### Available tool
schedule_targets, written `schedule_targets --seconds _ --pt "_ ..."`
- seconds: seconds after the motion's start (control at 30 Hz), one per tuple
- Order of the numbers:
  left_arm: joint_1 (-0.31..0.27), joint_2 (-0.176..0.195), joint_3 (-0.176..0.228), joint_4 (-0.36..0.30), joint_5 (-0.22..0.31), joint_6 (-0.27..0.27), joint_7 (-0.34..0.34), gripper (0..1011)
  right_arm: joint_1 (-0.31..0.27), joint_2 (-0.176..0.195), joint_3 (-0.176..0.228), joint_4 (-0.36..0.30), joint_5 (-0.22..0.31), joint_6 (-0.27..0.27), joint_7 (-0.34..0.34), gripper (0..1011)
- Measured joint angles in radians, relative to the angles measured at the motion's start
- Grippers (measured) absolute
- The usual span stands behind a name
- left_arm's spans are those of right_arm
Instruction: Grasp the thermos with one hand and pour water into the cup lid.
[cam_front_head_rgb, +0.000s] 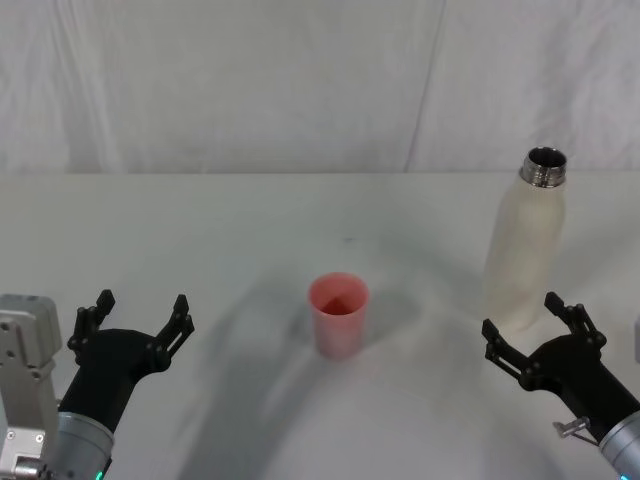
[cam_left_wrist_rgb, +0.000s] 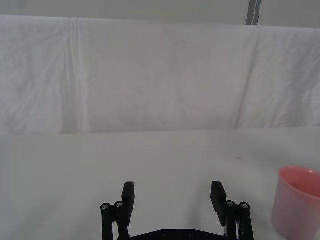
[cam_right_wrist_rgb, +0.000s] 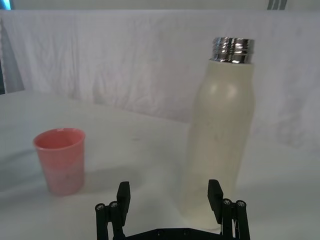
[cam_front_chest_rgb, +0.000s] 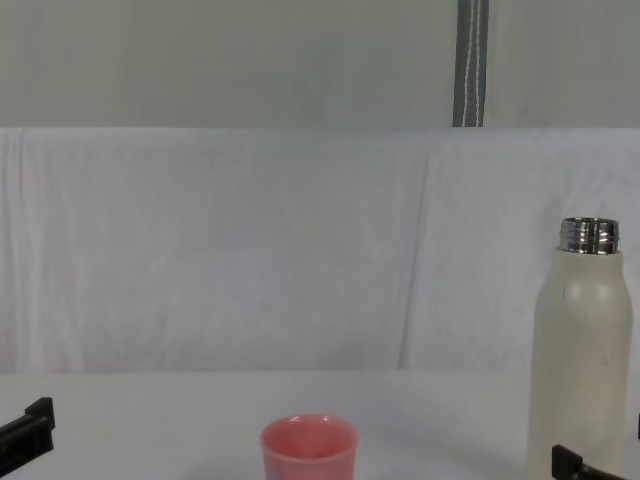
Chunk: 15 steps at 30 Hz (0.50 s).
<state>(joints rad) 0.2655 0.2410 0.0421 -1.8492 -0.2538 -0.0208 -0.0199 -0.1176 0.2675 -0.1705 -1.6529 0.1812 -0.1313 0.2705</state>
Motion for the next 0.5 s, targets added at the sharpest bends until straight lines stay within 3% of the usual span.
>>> schedule_targets --seconds 0.5 --pt "0.000 0.000 0.000 0.000 0.000 0.000 0.000 1001 0.013 0.008 -0.033 0.022 0.006 0.006 0.024 1001"
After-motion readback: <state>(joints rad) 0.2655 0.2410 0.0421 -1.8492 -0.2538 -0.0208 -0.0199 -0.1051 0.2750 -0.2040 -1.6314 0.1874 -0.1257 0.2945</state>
